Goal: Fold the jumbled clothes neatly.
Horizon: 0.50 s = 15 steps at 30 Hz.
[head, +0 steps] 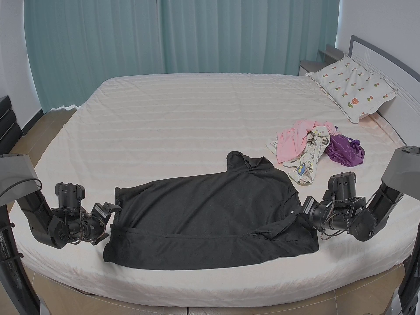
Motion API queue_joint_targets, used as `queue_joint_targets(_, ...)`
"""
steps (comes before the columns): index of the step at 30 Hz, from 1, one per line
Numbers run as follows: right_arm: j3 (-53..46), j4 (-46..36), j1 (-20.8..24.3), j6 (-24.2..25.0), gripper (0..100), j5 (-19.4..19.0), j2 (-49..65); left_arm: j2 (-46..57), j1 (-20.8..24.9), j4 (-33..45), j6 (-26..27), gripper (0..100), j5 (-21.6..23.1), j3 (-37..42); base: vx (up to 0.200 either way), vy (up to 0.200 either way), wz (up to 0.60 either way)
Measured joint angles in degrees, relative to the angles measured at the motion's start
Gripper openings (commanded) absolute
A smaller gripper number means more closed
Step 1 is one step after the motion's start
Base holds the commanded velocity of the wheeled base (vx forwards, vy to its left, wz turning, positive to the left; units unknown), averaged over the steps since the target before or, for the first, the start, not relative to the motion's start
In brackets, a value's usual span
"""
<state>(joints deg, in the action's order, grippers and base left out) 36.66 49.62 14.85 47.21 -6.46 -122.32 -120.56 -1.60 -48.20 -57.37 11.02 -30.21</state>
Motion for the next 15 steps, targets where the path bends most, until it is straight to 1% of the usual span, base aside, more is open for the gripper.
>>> queue_joint_targets(2,-0.96,-2.65,0.09,-1.91,0,-0.16,1.46,0.0,-0.16,0.0,0.0,100,0.04,0.0,0.0,0.0,0.0)
queue_joint_targets(9,-2.32,-8.24,0.3,-4.38,0,-0.71,5.71,-0.05,-0.3,0.0,0.0,100,0.06,-0.05,0.0,0.0,0.0)
queue_joint_targets(15,-4.11,-12.42,0.34,-9.67,0,-2.62,8.96,-0.22,-0.3,-0.02,0.04,100,0.06,-0.05,0.0,0.0,0.0)
